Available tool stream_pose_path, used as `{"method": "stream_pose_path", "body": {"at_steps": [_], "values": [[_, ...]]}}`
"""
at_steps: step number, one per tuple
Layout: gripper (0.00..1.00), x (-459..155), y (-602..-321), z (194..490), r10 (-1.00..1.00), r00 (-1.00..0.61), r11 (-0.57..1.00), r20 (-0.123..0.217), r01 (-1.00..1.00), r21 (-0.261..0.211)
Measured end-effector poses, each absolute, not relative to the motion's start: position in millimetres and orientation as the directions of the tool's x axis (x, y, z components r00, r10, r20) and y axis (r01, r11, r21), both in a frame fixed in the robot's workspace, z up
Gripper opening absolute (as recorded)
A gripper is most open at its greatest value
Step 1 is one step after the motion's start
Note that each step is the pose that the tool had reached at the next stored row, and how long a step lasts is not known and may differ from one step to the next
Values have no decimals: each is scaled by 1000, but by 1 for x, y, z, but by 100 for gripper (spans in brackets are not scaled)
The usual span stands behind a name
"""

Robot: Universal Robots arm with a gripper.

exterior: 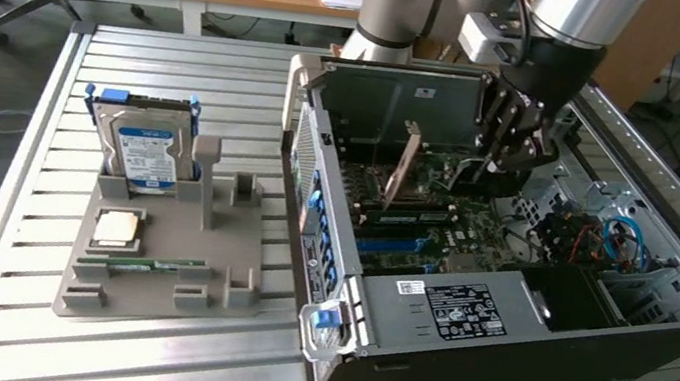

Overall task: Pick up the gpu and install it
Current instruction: 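Insert the gpu into the slot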

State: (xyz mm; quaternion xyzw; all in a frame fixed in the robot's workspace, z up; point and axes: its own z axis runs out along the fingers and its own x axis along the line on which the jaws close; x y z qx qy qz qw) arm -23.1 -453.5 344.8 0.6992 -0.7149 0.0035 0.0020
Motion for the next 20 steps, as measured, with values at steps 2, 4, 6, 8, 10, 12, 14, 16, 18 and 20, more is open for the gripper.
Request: {"method": "stream_pose_path", "body": {"at_steps": [2,4,6,8,10,12,14,16,18,20], "values": [[26,-23,-453,341,-1000,-22,22,8,-1000,-2],[26,-23,-453,337,-1000,-22,22,8,-1000,-2],[26,-23,-453,334,-1000,-22,22,8,-1000,-2],[26,-23,-453,330,-1000,-21,21,8,-1000,-2],[26,-23,-454,327,-1000,-21,21,8,-1000,-2],[26,-23,-453,323,-1000,-21,21,8,-1000,-2],[26,-24,-453,320,-1000,-21,21,8,-1000,-2],[26,-24,-453,318,-1000,-21,21,8,-1000,-2],[26,-24,-453,318,-1000,-21,21,8,-1000,-2],[26,-24,-454,318,-1000,-21,21,8,-1000,-2]]}}
